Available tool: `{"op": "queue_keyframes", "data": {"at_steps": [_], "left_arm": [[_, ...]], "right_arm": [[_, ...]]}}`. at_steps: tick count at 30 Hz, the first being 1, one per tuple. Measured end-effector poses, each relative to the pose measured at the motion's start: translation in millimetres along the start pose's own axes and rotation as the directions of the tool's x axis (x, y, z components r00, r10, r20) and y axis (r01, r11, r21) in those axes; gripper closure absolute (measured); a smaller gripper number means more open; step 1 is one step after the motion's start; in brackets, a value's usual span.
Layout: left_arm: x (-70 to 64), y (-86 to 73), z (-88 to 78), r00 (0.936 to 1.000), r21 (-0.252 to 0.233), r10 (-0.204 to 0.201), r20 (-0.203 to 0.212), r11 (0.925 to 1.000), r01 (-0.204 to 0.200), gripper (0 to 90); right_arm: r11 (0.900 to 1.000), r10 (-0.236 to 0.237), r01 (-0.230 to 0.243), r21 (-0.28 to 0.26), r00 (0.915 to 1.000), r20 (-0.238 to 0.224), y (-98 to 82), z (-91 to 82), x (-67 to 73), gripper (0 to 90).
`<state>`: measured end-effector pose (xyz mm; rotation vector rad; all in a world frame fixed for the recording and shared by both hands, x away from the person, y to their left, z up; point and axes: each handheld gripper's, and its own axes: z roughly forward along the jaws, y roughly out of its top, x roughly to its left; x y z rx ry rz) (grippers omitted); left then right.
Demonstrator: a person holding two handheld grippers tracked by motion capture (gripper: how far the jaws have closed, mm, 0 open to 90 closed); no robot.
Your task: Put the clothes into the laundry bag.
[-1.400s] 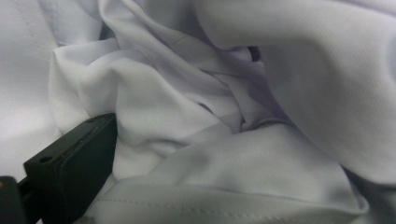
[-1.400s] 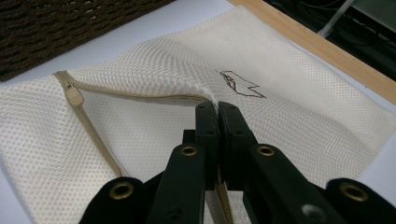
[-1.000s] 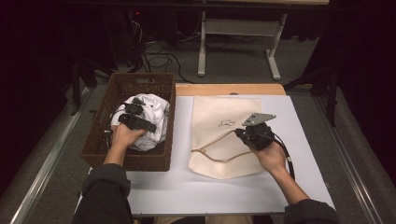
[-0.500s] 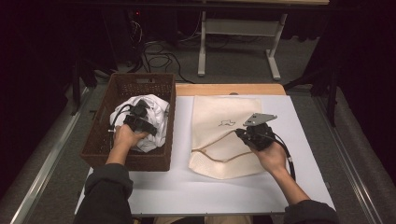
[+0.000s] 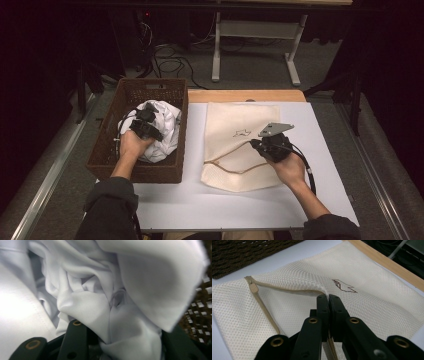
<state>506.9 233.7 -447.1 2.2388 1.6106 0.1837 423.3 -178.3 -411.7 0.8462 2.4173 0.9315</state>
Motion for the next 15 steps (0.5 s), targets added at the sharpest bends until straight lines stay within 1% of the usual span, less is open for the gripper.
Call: {"op": "queue_keyframes", "data": {"at_steps": [1, 2, 5, 9, 12, 15], "left_arm": [[-1.2, 0.0, -5.3, 0.9999, -0.012, 0.005, -0.013, 0.9999, -0.005, 62.3], [-1.7, -0.4, -10.2, 0.9998, -0.021, 0.009, -0.016, 0.9997, -0.009, 62.5], [-2.2, -3.6, -22.2, 0.9997, -0.051, 0.011, -0.022, 0.9986, -0.012, 63.0], [-0.2, -10.9, -37.4, 1.0000, -0.102, 0.003, -0.004, 0.9948, -0.003, 63.5], [1.5, -15.3, -52.7, 0.9996, -0.154, -0.014, 0.024, 0.9879, 0.018, 63.6], [1.3, -15.7, -73.5, 0.9997, -0.199, -0.005, 0.023, 0.9799, 0.010, 63.7]], "right_arm": [[1.000, -0.005, 0.005, -0.003, 1.0000, -0.002, -0.1, 0.4, -1.4, 88.5], [1.000, 0.005, -0.005, -0.007, 1.0000, -0.007, -0.6, 1.0, -2.4, 88.5], [1.000, 0.009, -0.009, 0.001, 0.9999, -0.009, -1.1, 0.6, -3.6, 88.5], [1.000, 0.007, -0.007, -0.001, 1.0000, -0.006, -1.5, -1.0, -2.3, 88.5], [1.000, 0.007, -0.007, -0.006, 0.9999, -0.009, -2.6, -0.2, -2.1, 88.5], [1.000, 0.017, -0.017, -0.004, 0.9998, -0.011, -1.9, -0.2, -3.0, 88.5]]}}
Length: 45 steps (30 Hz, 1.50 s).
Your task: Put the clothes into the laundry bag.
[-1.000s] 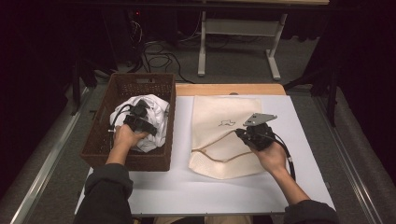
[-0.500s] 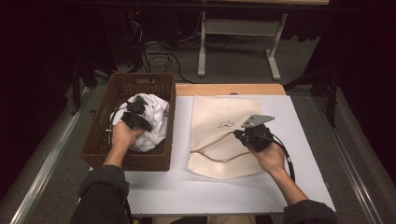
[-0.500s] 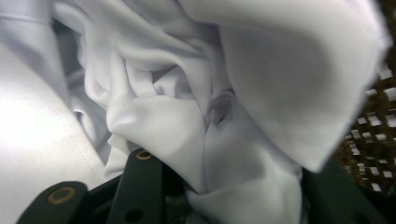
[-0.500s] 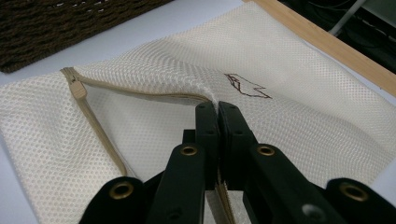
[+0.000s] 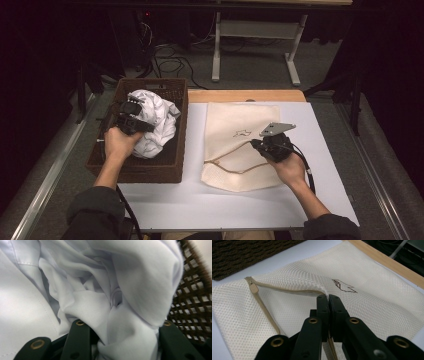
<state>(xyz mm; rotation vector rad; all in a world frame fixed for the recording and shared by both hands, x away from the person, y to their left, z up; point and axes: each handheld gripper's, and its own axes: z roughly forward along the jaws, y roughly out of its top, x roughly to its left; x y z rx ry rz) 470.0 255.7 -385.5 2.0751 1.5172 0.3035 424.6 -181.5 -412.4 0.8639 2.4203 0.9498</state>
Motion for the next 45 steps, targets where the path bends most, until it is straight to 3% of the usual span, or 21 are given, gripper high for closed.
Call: {"op": "queue_keyframes", "data": {"at_steps": [4, 12, 17, 21, 26, 28, 32, 40, 42, 45], "left_arm": [[-3.8, 1.7, -22.1, 0.9998, -0.040, 0.020, 0.005, 0.9990, -0.020, 63.8], [-15.5, -0.5, -48.4, 0.9973, -0.096, 0.066, 0.031, 0.9934, -0.063, 64.2], [-28.7, 1.5, -68.3, 0.9917, -0.137, 0.114, 0.059, 0.9850, -0.106, 64.1], [-47.2, 1.2, -78.2, 0.9824, -0.161, 0.166, 0.085, 0.9753, -0.151, 64.1], [-70.0, 2.2, -83.8, 0.9638, -0.177, 0.232, 0.130, 0.9620, -0.208, 64.0], [-81.2, 2.1, -85.8, 0.9504, -0.177, 0.271, 0.153, 0.9537, -0.243, 64.0], [-96.6, 3.0, -85.6, 0.9316, -0.167, 0.304, 0.200, 0.9474, -0.273, 64.1], [-130.4, 1.3, -82.5, 0.8849, -0.170, 0.387, 0.260, 0.9203, -0.352, 64.0], [-138.1, 0.9, -77.8, 0.8694, -0.156, 0.391, 0.303, 0.9201, -0.359, 64.0], [-144.4, 0.9, -71.4, 0.8583, -0.145, 0.398, 0.324, 0.9176, -0.370, 64.0]], "right_arm": [[1.000, 0.005, -0.005, -0.010, 1.0000, -0.007, 0.7, 1.8, -2.7, 88.6], [1.000, 0.007, -0.007, -0.003, 1.0000, -0.002, 0.8, 0.5, -2.0, 88.6], [1.000, 0.013, -0.013, -0.009, 0.9999, -0.004, 1.0, -0.1, -4.7, 88.6], [1.000, 0.019, -0.019, -0.009, 0.9998, -0.002, 0.4, 1.6, -4.3, 88.7], [1.000, 0.022, -0.022, -0.009, 0.9998, 0.000, 1.7, 1.1, -6.0, 88.8], [1.000, 0.029, -0.029, -0.008, 0.9996, 0.000, 1.6, 1.2, -7.7, 88.8], [0.999, 0.045, -0.045, -0.006, 0.9990, -0.001, 0.3, 3.4, -10.5, 88.8], [0.998, 0.068, -0.068, 0.000, 0.9977, 0.001, 1.4, 6.9, -15.5, 88.8], [0.997, 0.082, -0.082, 0.003, 0.9966, 0.000, 1.3, 8.6, -16.7, 88.8], [0.996, 0.092, -0.092, 0.001, 0.9958, 0.002, 1.7, 11.2, -17.7, 88.8]]}}
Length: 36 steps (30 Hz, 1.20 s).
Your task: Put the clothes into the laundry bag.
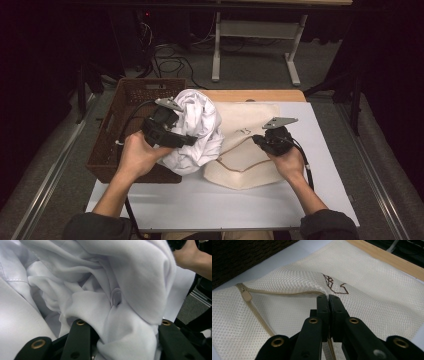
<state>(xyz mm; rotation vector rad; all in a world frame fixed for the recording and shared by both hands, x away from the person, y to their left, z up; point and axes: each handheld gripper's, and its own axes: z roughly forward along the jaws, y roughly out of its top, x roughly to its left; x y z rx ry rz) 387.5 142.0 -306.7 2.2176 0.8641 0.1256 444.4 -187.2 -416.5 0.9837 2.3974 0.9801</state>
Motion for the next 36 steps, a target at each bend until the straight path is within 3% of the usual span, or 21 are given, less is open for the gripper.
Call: {"op": "queue_keyframes", "data": {"at_steps": [3, 11, 14, 19, 27, 36], "left_arm": [[-5.9, 1.5, 7.9, 0.9993, 0.003, 0.011, 0.036, 0.9999, -0.012, 64.0], [-26.5, 7.1, 22.4, 0.9946, 0.019, 0.055, 0.088, 0.9982, -0.057, 64.0], [-34.4, 8.2, 27.4, 0.9890, 0.016, 0.064, 0.133, 0.9976, -0.067, 63.9], [-48.4, 9.8, 41.0, 0.9741, 0.023, 0.085, 0.210, 0.9955, -0.092, 63.8], [-62.5, 1.3, 67.0, 0.9676, 0.060, 0.108, 0.228, 0.9903, -0.125, 63.4], [-69.5, -22.7, 106.6, 0.9767, 0.135, 0.112, 0.183, 0.9812, -0.138, 62.2]], "right_arm": [[1.000, 0.008, -0.008, -0.001, 1.0000, 0.005, 0.0, 1.4, -1.4, 88.9], [1.000, 0.006, -0.006, 0.004, 0.9999, 0.011, 0.9, 2.7, -2.1, 88.9], [1.000, 0.005, -0.005, -0.005, 0.9999, 0.009, 1.1, 3.1, -3.4, 88.9], [1.000, 0.014, -0.014, 0.003, 0.9999, 0.009, 1.5, 3.9, -3.8, 88.9], [1.000, 0.021, -0.021, -0.008, 0.9998, 0.004, 0.2, 3.4, -5.7, 89.1], [1.000, 0.011, -0.011, 0.007, 0.9999, -0.012, -0.6, 5.4, -4.6, 89.6]]}}
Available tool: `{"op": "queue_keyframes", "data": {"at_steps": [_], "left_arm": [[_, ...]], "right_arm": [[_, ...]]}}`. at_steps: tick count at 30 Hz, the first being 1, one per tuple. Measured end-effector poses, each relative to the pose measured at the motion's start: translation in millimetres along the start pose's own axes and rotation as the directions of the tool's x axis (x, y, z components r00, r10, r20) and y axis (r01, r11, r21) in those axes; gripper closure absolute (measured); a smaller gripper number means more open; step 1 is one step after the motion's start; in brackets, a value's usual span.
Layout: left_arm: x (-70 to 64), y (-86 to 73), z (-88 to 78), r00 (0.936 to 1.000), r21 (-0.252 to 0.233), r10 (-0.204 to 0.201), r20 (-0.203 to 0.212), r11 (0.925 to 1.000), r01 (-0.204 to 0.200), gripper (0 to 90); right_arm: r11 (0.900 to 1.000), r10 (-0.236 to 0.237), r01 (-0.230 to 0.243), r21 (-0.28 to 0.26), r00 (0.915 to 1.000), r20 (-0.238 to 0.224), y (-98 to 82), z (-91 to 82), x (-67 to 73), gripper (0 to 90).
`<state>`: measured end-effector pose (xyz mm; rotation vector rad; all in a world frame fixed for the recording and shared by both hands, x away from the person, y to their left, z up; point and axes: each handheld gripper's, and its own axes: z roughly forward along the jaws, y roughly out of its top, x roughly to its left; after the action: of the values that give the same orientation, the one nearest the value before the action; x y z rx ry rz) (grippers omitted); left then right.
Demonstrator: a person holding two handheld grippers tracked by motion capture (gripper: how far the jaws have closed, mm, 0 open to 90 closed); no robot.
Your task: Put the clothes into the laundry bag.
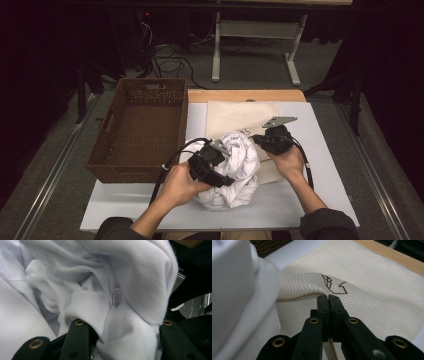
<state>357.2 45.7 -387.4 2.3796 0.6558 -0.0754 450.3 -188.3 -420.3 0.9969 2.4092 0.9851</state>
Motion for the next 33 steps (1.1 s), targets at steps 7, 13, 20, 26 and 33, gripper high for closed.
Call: {"op": "queue_keyframes", "data": {"at_steps": [7, 13, 20, 26, 33], "left_arm": [[5.7, -7.8, 35.4, 0.9985, 0.050, -0.004, -0.055, 0.9987, 0.007, 61.4], [10.2, -3.0, 48.4, 0.9960, 0.030, -0.024, -0.086, 0.9992, 0.027, 60.6], [15.0, 0.8, 63.3, 0.9823, 0.021, -0.036, -0.184, 0.9989, 0.041, 59.1], [12.7, -0.1, 64.0, 0.9829, 0.006, -0.016, -0.184, 0.9998, 0.017, 49.1], [5.4, 0.2, 47.1, 0.9851, -0.059, -0.005, -0.172, 0.9983, -0.005, 37.1]], "right_arm": [[1.000, -0.012, 0.013, 0.005, 0.9998, -0.012, 0.5, -1.2, 2.8, 89.7], [1.000, -0.027, 0.026, -0.010, 0.9992, -0.030, 0.6, -4.4, 7.2, 89.8], [0.998, -0.062, 0.061, -0.031, 0.9969, -0.047, 3.5, -10.3, 16.8, 90.0], [0.999, -0.048, 0.048, -0.010, 0.9977, -0.047, -0.1, -7.7, 10.5, 90.0], [0.999, -0.035, 0.035, 0.006, 0.9985, -0.042, -1.2, -4.9, 9.3, 89.9]]}}
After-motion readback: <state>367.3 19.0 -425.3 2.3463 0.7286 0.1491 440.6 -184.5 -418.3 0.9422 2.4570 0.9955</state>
